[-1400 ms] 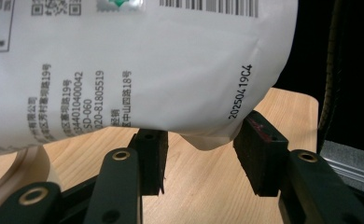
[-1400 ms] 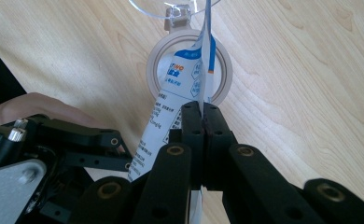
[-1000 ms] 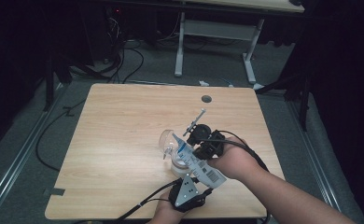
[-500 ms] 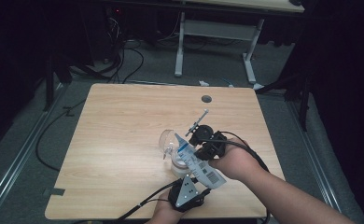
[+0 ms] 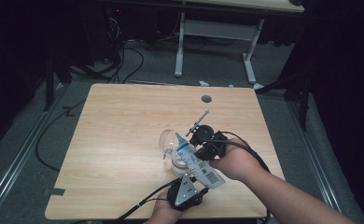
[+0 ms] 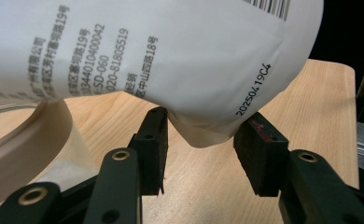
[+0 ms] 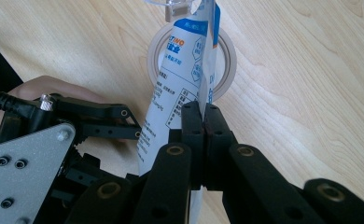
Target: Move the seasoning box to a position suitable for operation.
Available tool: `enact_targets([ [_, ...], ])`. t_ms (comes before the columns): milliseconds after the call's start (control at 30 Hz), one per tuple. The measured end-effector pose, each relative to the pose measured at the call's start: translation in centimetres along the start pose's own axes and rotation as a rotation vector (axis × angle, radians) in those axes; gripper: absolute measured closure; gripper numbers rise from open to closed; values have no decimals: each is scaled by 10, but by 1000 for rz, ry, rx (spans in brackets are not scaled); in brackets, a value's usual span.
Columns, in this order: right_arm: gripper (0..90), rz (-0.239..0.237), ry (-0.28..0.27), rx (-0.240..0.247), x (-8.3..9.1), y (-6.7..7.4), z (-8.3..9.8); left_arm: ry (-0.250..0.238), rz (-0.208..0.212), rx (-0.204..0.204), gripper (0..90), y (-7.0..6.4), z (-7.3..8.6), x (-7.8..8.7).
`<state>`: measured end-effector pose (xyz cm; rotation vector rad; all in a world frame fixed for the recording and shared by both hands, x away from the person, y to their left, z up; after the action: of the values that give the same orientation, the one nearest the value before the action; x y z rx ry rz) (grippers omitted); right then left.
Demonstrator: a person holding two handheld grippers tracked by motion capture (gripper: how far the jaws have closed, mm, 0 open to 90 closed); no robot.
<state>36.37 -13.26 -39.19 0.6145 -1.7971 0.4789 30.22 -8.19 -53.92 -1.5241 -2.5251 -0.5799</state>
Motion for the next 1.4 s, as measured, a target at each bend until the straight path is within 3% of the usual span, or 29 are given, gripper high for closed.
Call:
enact_targets([
  [1400,897,14,-10,3,3,-1,-2,5,2,11,535,0,2,0],
])
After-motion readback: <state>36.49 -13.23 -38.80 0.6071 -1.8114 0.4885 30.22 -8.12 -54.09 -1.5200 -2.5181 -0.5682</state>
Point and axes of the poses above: each handheld gripper's, and its own axes: x roughly backward along the jaws, z roughly out of its underside, y roughly to its left, the point moved 6 cm from there along -x, roughly forward along the jaws, and after that the axes turned 12 degrees about -x, right-handed, at the moved point
